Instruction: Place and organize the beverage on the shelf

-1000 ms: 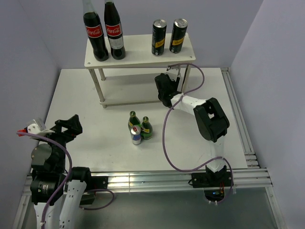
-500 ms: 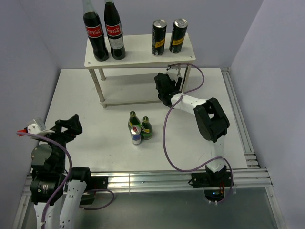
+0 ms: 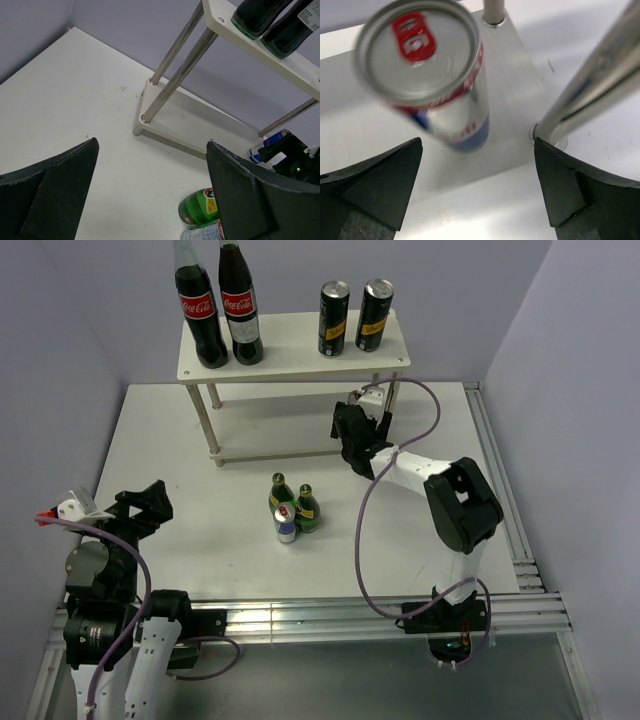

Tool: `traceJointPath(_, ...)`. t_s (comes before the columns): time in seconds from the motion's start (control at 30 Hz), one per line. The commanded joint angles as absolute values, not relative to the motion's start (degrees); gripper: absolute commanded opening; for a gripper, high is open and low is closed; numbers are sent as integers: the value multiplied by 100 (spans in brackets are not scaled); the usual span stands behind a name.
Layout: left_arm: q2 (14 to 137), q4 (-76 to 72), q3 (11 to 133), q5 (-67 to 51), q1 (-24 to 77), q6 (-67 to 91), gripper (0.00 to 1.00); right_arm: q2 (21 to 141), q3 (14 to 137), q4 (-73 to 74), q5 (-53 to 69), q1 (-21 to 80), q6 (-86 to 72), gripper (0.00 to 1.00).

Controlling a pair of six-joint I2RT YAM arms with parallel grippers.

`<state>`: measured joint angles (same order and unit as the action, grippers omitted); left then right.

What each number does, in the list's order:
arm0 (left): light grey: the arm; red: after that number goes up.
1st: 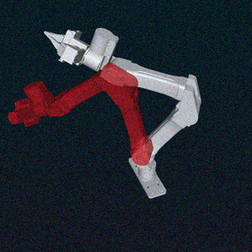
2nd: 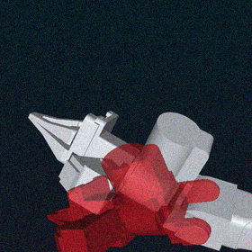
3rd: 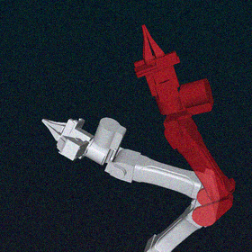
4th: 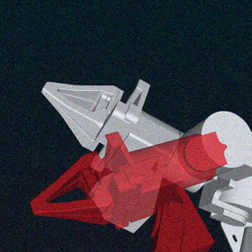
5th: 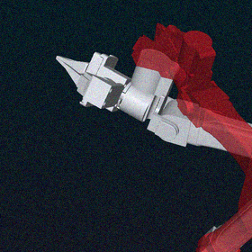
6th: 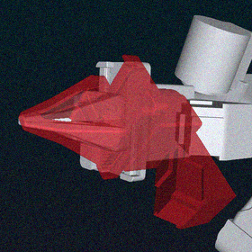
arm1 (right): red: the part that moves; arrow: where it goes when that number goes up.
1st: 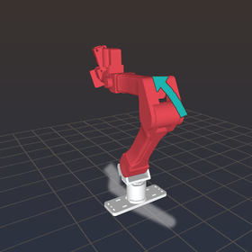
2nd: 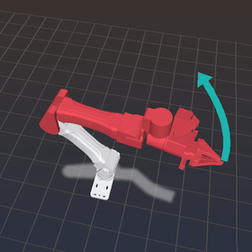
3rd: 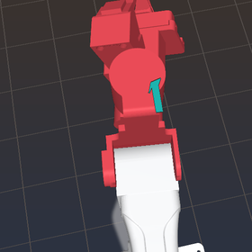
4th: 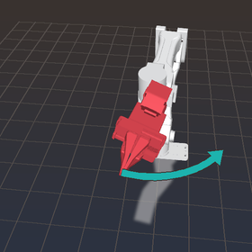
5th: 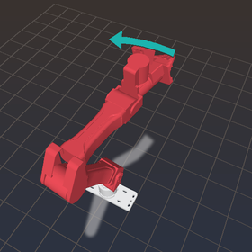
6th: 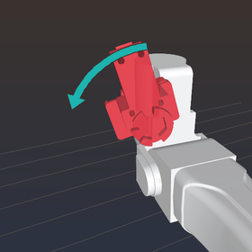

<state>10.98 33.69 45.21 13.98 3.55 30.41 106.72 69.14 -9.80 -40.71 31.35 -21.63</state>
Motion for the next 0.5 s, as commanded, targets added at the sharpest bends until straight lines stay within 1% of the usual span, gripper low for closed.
traceJointPath(0.0, 1046, 3208, 4526, 1433, 308, 2936, 96, 10073, 6558, -1379, -3702, 3252, -2074, 100)
traceJointPath(0.17, 1072, 3217, 4535, 1459, 308, 2944, 96, 9537, 6127, -1213, -3411, 3304, -2197, 100)
traceJointPath(0.27, 1063, 3217, 4535, 1468, 308, 2944, 96, 8931, 5530, -1187, -3349, 3418, -2469, 100)
traceJointPath(0.37, 1090, 3217, 4535, 1468, 308, 2944, 96, 8202, 4862, -1125, -3559, 3612, -2733, 100)
traceJointPath(0.47, 1107, 3208, 4535, 1450, 308, 2936, 96, 7420, 4151, -661, -3911, 4094, -3259, 100)
